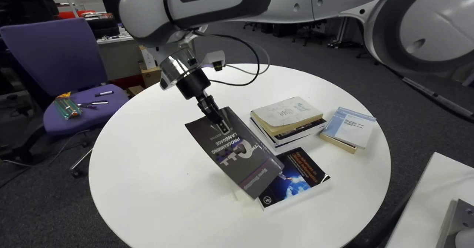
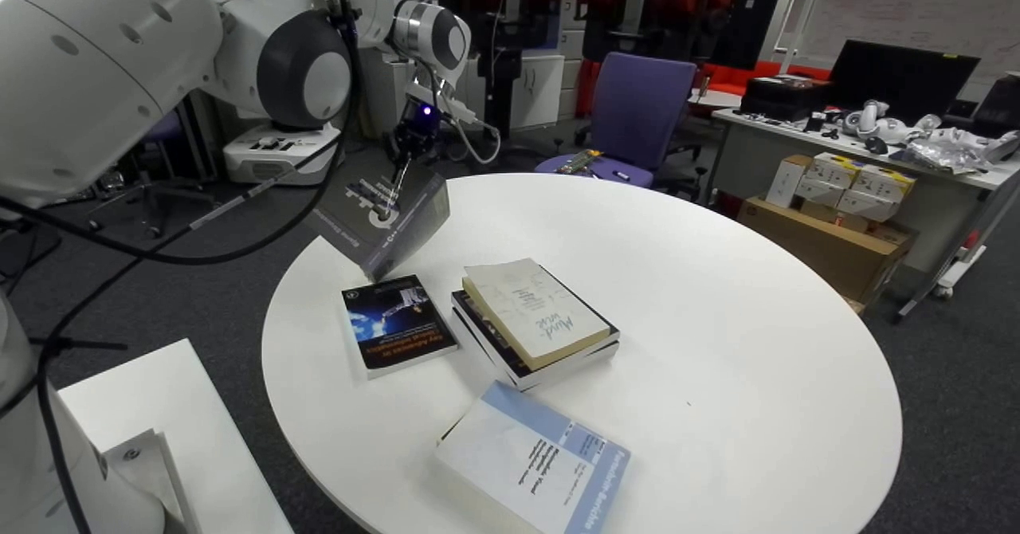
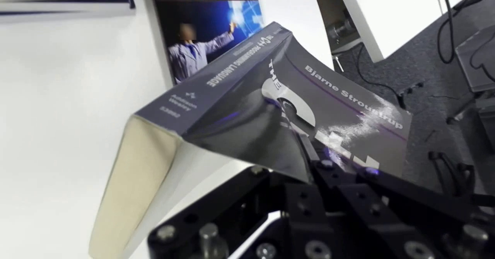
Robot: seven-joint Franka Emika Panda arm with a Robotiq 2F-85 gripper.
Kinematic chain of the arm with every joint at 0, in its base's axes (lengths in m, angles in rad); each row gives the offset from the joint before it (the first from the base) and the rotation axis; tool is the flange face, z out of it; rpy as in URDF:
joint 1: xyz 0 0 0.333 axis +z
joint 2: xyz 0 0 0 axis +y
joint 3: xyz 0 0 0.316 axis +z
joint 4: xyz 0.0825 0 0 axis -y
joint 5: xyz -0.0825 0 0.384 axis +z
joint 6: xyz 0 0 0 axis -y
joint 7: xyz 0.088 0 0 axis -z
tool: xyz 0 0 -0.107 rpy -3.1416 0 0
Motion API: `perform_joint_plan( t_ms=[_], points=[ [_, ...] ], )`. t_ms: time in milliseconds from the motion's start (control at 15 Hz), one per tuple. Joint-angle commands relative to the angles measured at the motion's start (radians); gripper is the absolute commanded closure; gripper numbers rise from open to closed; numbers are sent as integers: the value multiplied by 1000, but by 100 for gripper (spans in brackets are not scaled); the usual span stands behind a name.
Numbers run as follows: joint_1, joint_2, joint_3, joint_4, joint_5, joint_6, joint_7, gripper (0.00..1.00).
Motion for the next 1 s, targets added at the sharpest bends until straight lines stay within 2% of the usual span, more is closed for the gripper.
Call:
perform_joint_plan(
  t_ms=[0,467,933],
  points=[
    [39,-70,-62,25,-119,-65,21,100],
    [105,-115,-135,51,-298,-29,91,100],
    [96,-147,-127,63,-283,46,260,100]
  ],
)
